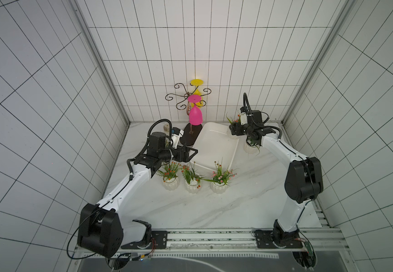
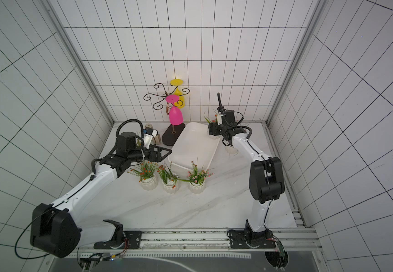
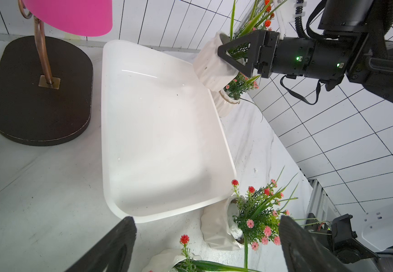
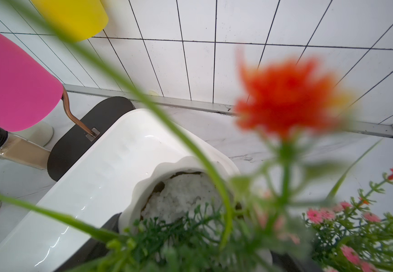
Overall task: Put the potted gypsophila into the storage box
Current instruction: Place the baby's breath potted plant at the storage box.
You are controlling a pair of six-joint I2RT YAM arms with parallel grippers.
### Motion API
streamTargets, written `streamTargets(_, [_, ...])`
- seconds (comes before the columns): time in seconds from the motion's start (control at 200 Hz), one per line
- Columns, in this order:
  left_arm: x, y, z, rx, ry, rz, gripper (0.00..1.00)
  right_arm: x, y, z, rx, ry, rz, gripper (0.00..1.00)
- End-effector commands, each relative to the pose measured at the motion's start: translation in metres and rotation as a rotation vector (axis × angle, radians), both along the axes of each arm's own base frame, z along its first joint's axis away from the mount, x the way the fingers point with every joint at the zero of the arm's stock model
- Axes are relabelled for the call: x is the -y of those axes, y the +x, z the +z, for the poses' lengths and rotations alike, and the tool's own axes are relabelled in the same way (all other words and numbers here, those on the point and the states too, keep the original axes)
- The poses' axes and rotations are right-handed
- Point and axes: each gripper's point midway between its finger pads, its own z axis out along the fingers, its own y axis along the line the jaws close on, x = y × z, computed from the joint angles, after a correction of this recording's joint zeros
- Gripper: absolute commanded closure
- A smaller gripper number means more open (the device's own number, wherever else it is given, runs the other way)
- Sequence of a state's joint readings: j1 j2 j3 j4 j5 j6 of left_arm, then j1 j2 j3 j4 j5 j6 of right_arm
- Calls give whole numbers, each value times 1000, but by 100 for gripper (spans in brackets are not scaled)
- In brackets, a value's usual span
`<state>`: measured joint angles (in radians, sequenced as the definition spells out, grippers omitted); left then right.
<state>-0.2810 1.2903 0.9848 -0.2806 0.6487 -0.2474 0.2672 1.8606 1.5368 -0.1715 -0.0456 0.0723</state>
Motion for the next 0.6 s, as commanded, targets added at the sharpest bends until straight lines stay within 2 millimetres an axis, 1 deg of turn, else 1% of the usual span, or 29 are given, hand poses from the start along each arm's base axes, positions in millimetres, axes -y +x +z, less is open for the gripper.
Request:
streamTargets(0.0, [-1,1,1,10,-10,-1,6,-14,24,71,198,35,31,28])
streamTargets(0.22, [-2,2,-3,-3,-6,9,6,-17,35,62,228,37,31,29])
streamTargets(0.365, [-3,4,-6,-14,-2,14,6,-20,42,47,225,25,40,30])
streamTargets(0.595, [-5,6,-9,-24,5,25,6,-24,47,28,219,7,49,30])
